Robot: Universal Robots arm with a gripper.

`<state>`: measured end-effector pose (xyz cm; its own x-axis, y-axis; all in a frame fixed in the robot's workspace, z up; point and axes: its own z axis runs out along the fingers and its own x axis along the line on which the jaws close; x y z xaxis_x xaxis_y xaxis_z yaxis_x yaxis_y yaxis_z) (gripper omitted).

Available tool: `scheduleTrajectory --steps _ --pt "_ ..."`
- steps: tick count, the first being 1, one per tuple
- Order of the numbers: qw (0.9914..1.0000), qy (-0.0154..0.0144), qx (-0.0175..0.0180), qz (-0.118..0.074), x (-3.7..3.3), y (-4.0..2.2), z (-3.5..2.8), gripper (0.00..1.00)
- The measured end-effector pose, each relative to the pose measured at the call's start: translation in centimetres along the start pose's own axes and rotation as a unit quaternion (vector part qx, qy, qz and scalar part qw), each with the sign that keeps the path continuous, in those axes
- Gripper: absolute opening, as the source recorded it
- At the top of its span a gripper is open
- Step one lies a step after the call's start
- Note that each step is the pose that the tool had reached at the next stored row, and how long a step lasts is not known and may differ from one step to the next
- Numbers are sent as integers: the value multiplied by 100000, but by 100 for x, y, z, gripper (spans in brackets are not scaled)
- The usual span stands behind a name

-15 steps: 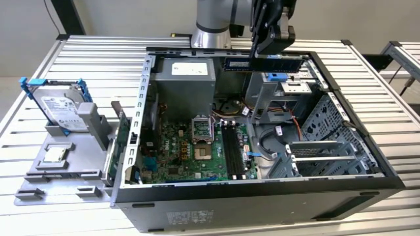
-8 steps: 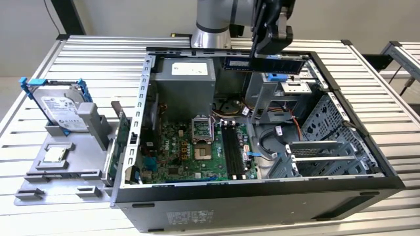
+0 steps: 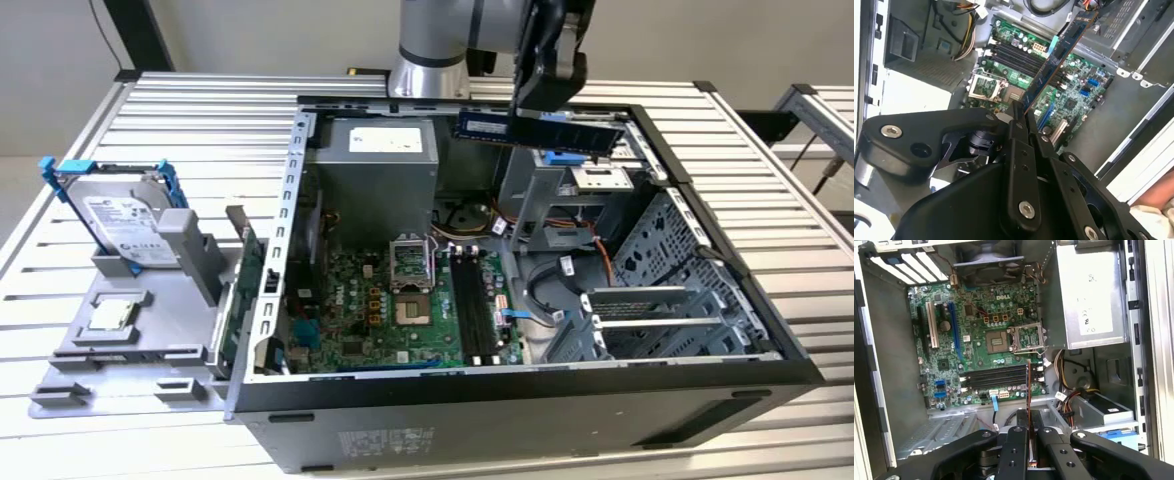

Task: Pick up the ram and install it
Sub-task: 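Insert the ram into the slot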

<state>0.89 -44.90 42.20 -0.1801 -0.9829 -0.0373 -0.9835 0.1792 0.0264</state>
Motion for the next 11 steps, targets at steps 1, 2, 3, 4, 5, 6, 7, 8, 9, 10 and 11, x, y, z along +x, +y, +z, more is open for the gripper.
scheduleTrajectory --steps 1,2,3,4,5,6,7,8,9,10,11 --pt "99998 -21 16 675 0 0 0 0" --pt "99992 -33 30 1224 0 0 0 0" --pt "99983 -47 45 1857 0 0 0 0" --pt "99969 -60 59 2474 0 0 0 0" --pt "99952 -75 71 3093 0 0 0 0" --pt "99930 -92 86 3749 0 0 0 0" --pt "99908 -106 96 4281 0 0 0 0" --pt "99880 -118 109 4900 0 0 0 0" --pt "99849 -132 123 5493 0 0 0 0" --pt "99819 -141 135 6018 0 0 0 0" --pt "99788 -156 144 6502 0 0 0 0"
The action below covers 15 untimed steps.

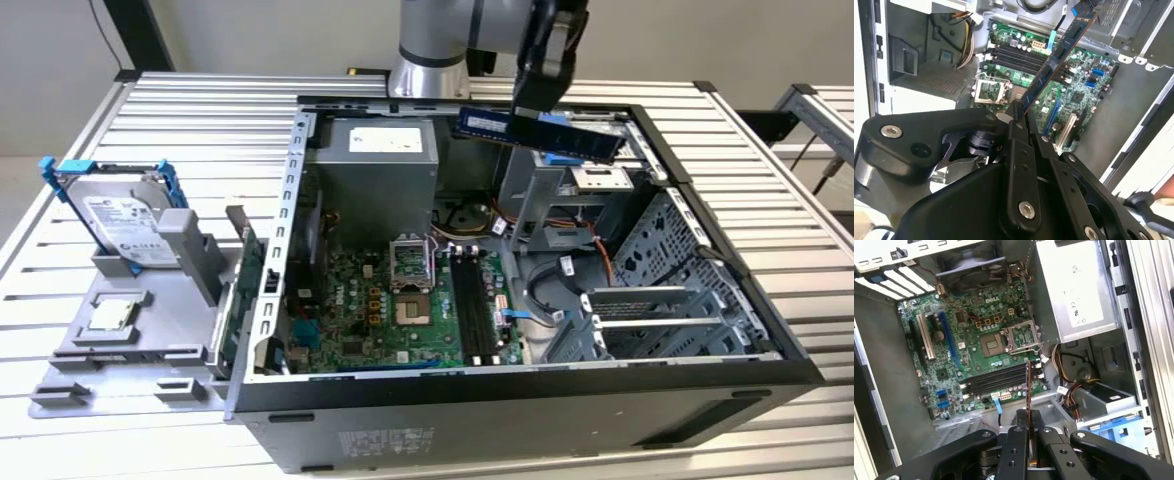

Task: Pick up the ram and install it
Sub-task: 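Insert the ram into the slot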

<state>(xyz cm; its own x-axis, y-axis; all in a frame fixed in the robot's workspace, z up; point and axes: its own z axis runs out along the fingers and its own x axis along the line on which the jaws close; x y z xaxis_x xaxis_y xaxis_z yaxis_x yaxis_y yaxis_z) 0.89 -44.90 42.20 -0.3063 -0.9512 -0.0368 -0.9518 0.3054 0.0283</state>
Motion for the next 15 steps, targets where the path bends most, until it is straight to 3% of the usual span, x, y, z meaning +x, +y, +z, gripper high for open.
scheduleTrajectory --steps 8,12,15 --pt "99912 -96 88 4192 0 0 0 0" --pt "99789 -148 130 6489 0 0 0 0" --pt "99650 -188 165 8360 0 0 0 0"
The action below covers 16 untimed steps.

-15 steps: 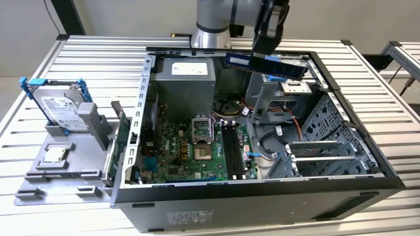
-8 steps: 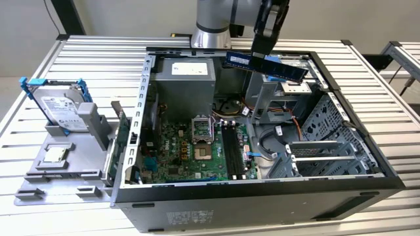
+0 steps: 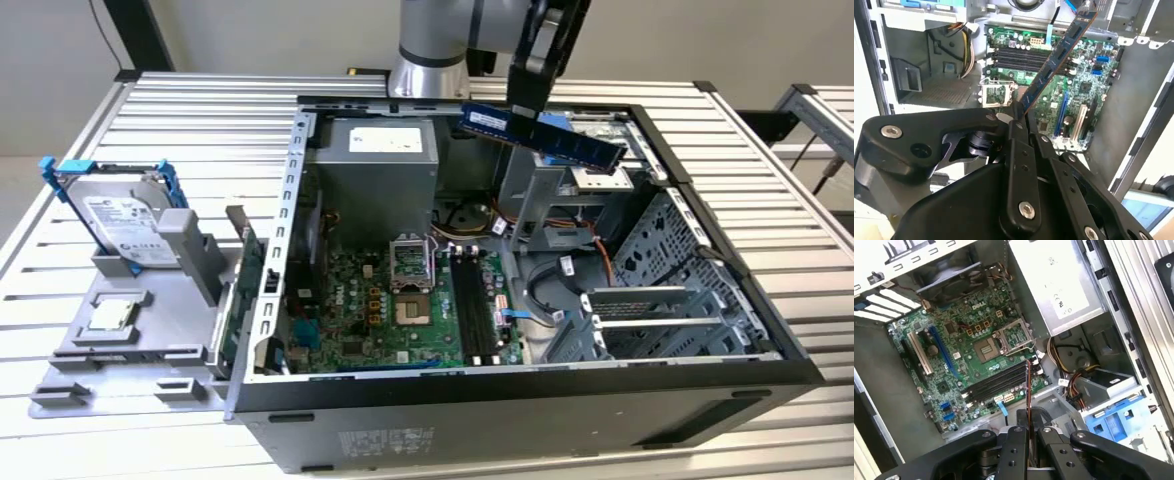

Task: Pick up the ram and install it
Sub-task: 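Insert the ram into the slot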

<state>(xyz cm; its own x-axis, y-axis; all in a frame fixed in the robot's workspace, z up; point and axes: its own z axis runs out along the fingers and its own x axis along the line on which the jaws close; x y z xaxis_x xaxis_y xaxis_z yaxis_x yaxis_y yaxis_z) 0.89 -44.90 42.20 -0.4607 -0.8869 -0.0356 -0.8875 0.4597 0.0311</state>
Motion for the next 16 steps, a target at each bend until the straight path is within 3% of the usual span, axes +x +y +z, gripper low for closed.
scheduleTrajectory --steps 4,8,12,16 --pt "99952 -66 49 3086 0 0 0 0" --pt "99850 -105 68 5469 0 0 0 0" --pt "99692 -151 95 7846 0 0 0 0" --pt "99476 -196 125 10225 0 0 0 0"
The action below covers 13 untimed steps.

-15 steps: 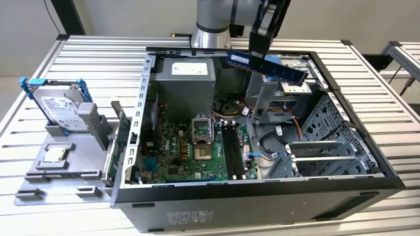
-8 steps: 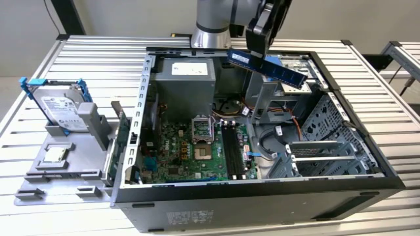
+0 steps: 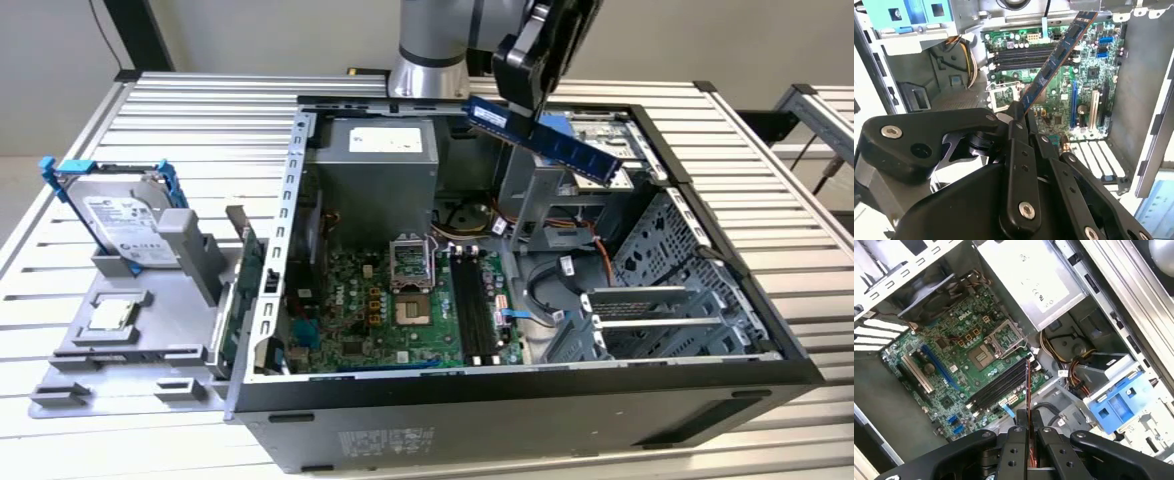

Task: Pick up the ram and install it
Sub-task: 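Insert the ram into the slot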

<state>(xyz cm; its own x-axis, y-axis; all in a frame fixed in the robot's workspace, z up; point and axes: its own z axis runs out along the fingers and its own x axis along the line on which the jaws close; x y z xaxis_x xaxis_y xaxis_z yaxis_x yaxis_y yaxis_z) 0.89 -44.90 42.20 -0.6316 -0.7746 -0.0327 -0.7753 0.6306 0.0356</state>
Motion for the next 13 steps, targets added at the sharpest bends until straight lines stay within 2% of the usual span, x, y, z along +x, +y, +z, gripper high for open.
scheduleTrajectory --steps 3,7,13 --pt "99983 -45 27 1838 0 0 0 0" --pt "99911 -95 69 4217 0 0 0 0" --pt "99699 -163 112 7751 0 0 0 0"
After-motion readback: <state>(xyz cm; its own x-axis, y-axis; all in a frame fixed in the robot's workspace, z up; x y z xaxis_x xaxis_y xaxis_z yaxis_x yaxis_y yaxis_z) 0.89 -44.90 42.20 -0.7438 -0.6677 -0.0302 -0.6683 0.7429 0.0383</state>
